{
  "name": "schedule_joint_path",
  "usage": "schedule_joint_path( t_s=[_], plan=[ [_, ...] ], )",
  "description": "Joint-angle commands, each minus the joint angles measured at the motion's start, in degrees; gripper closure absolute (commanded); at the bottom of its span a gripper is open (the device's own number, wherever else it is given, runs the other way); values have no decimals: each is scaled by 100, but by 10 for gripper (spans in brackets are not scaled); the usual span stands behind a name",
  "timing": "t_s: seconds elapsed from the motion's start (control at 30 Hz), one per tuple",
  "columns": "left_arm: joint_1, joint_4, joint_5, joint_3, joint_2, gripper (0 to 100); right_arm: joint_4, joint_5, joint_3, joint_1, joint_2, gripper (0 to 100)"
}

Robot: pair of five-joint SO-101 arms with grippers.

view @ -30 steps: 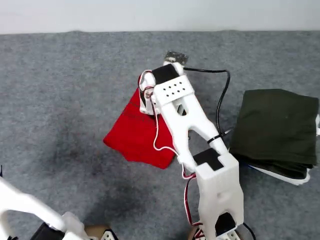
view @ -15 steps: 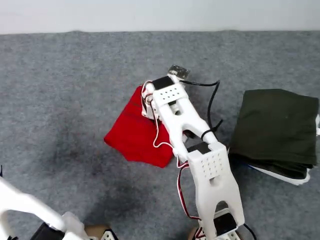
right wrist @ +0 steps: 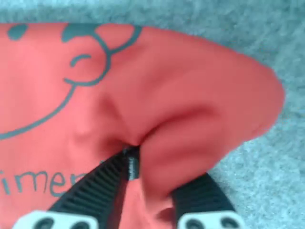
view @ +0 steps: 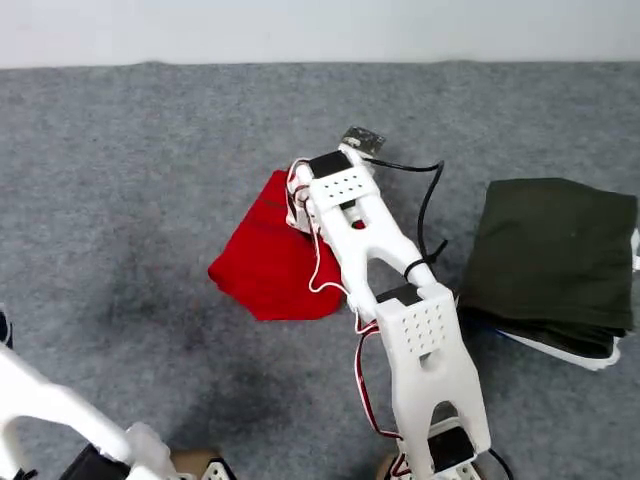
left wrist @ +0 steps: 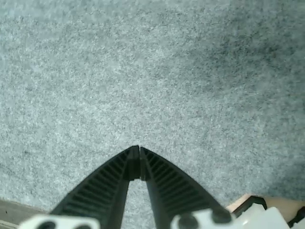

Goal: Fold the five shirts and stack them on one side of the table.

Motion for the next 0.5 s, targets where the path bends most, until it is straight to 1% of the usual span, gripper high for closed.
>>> schedule_joint_path(
  t_s=[0.0, 0.23, 0.47],
  plan=[
    [114, 18, 35, -31, -149, 992, -66, 255, -79, 84, -110, 989],
    [105, 18, 26, -40, -149, 992, 998, 1600, -79, 101, -1393, 990],
    [79, 18, 26, -40, -149, 992, 1675, 2787, -79, 532, -2571, 990]
  ],
)
